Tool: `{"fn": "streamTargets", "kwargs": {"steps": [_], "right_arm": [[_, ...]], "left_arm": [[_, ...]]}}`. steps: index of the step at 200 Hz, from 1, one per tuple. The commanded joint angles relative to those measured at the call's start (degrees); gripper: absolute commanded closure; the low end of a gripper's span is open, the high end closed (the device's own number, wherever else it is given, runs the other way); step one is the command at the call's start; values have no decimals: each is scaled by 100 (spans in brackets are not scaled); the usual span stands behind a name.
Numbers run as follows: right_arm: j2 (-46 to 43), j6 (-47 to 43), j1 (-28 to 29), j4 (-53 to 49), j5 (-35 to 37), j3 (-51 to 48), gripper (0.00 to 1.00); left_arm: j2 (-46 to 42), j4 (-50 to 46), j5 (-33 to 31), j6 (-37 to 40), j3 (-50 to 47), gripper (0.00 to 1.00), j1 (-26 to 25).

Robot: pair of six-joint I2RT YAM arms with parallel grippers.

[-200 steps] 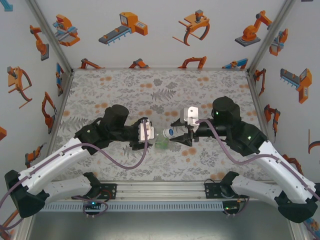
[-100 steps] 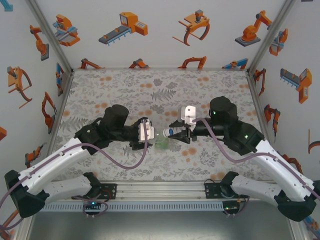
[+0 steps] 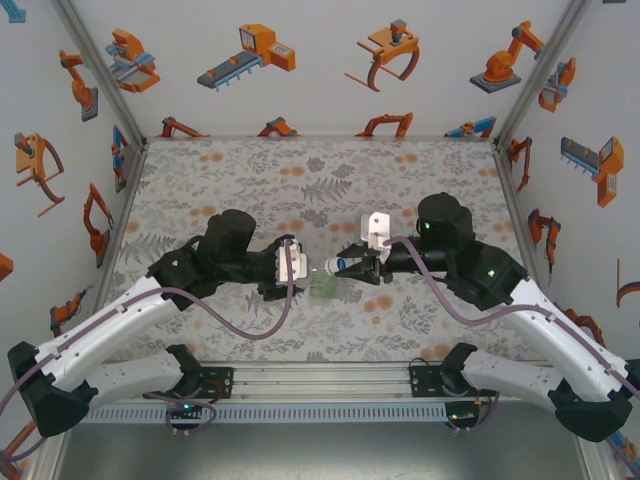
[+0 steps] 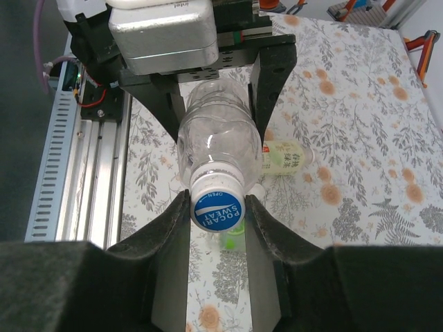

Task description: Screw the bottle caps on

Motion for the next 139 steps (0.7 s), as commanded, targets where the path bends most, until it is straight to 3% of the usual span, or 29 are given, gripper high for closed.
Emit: {"fn": "streamTargets", "kwargs": {"steps": [1,7,69,139], "right_arm": [[-61,-344,59,-21,-151,95,96],[-89,-469,60,-51,-200,104,100],[-391,-2199,240,-394,-502,151,100],[-560,-2656,366,-409,-922,352,100]], "left_arm": [[-140,52,417,-55,244,100,-15],[-144,31,484,-54,278,100,-15],[-145,-110,1234,-139,544,100,-2],[25,-263,2261,-394,806,100,230]]}}
